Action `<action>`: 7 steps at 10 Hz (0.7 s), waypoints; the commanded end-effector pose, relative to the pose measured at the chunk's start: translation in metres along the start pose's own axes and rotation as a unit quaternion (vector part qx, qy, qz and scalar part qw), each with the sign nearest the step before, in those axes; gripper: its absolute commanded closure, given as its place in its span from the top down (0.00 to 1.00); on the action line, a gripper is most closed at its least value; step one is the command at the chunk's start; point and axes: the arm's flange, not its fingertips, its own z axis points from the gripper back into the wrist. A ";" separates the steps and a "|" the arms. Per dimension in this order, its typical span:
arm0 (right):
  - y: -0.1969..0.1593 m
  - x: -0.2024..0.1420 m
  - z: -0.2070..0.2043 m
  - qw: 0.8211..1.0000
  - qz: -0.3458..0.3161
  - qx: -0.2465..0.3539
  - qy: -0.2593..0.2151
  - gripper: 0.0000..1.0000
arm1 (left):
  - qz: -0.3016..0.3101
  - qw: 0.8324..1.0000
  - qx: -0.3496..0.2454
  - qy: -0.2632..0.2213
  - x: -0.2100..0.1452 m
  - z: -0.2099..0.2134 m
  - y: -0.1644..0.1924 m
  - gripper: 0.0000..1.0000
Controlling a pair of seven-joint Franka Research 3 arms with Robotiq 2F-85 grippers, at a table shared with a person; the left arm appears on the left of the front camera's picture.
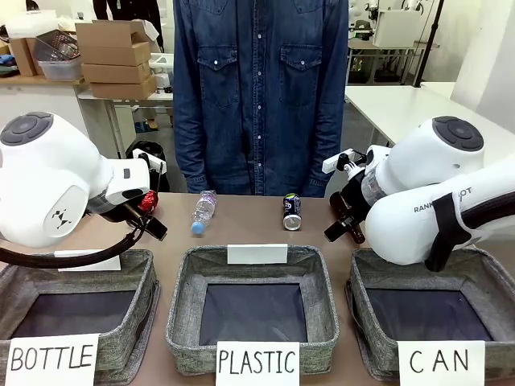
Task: Sort the can waste into the basket.
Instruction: Pick up the can waste from the table and place it in the right Fabric basket.
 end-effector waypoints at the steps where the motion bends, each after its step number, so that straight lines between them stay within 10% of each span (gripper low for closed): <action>1: -0.004 0.001 0.012 0.999 0.024 0.021 0.021 1.00 | 0.000 1.000 0.000 0.000 0.000 0.000 0.000 1.00; 2: -0.007 0.007 0.049 0.998 0.020 0.049 0.038 1.00 | -0.027 0.998 0.017 0.060 0.002 0.033 -0.004 1.00; 4: -0.011 0.014 0.153 0.997 -0.058 0.024 0.035 1.00 | -0.046 0.999 0.020 -0.008 -0.003 0.140 -0.011 1.00; 7: 0.004 -0.023 0.233 0.984 -0.089 -0.039 -0.148 1.00 | -0.087 0.983 0.062 -0.148 -0.043 0.216 -0.051 1.00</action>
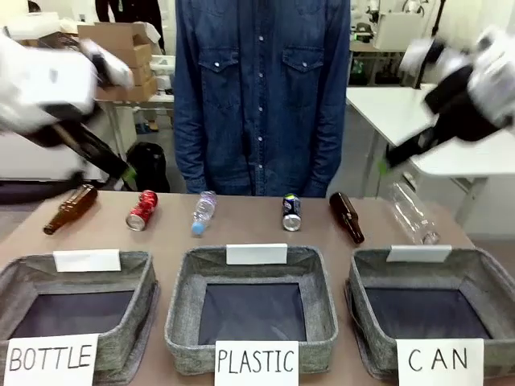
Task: Sort the can waste into the basket.
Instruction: Pick up the can waste from the table and place it in the right Fabric basket.
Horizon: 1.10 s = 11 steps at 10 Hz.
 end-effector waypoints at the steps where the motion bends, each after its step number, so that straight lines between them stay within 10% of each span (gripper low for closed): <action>1: 0.001 -0.005 -0.047 0.998 0.018 0.018 0.057 1.00 | 0.012 0.998 -0.017 0.052 -0.009 -0.050 0.007 1.00; 2: 0.000 0.000 0.000 1.000 0.000 0.000 0.000 1.00 | 0.012 0.998 -0.017 0.052 -0.009 -0.050 0.007 1.00; 3: 0.004 -0.014 -0.030 0.998 0.025 0.016 0.046 1.00 | -0.001 1.000 0.003 -0.004 -0.002 0.011 -0.002 1.00; 4: -0.010 -0.024 -0.027 0.992 -0.047 0.108 0.048 1.00 | 0.044 0.989 -0.136 0.031 -0.013 0.017 0.022 1.00; 5: -0.034 -0.029 -0.018 0.951 -0.179 0.253 0.005 1.00 | 0.101 0.958 -0.268 -0.013 -0.029 0.029 0.054 1.00; 6: -0.062 -0.031 -0.009 0.848 -0.323 0.411 0.088 1.00 | 0.148 0.924 -0.352 -0.028 -0.048 0.032 0.079 1.00; 8: -0.109 -0.058 -0.005 0.760 -0.491 0.423 0.045 1.00 | 0.265 0.889 -0.372 -0.040 -0.100 0.025 0.121 1.00; 11: -0.146 -0.083 -0.001 0.690 -0.542 0.477 -0.043 1.00 | 0.391 0.798 -0.443 -0.116 -0.154 -0.007 0.135 1.00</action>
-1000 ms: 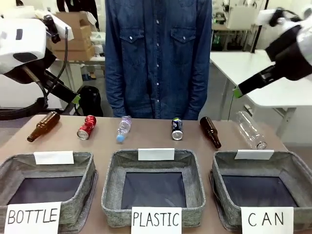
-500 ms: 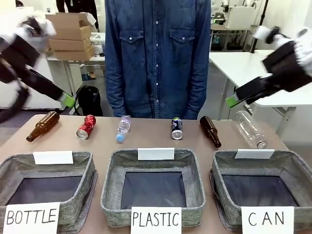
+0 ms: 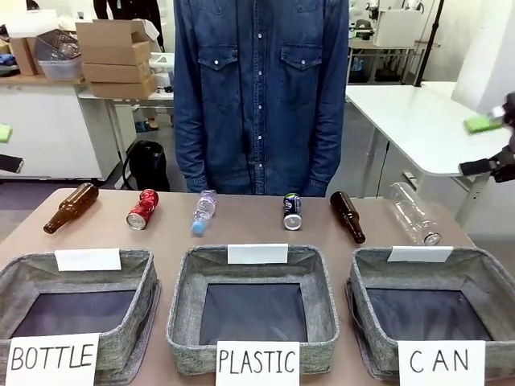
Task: Sort the can waste into the basket.
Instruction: Pick up the can waste from the table and place it in the right Fabric basket.
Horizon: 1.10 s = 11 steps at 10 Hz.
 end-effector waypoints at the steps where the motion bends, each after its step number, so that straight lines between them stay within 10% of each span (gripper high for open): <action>1: -0.011 0.009 -0.008 0.974 -0.162 0.109 -0.112 1.00 | 0.067 0.997 0.021 -0.021 -0.005 -0.037 0.012 1.00; 3: -0.009 0.005 0.009 0.996 -0.062 0.050 -0.031 1.00 | 0.046 0.999 -0.002 -0.020 0.003 0.000 0.016 1.00; 11: -0.009 0.005 0.009 0.996 -0.062 0.050 -0.031 1.00 | 0.046 0.999 -0.002 -0.020 0.003 0.000 0.016 1.00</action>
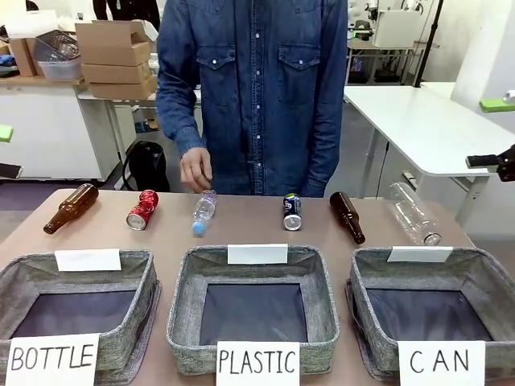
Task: Sort the can waste into the basket.
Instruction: Pick up the can waste from the table and place it in the right Fabric basket.
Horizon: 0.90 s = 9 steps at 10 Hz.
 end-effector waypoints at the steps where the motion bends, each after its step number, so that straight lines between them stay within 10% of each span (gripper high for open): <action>1: 0.001 0.004 -0.001 1.000 0.014 0.007 0.002 1.00 | -0.012 1.000 -0.009 -0.004 0.003 -0.001 -0.001 1.00; 5: 0.001 0.004 -0.001 1.000 0.014 0.007 0.002 1.00 | -0.022 0.981 0.186 0.044 0.046 -0.059 0.007 1.00; 9: 0.001 0.004 -0.001 1.000 0.014 0.007 0.002 1.00 | 0.004 0.916 0.396 0.062 0.099 -0.109 0.048 1.00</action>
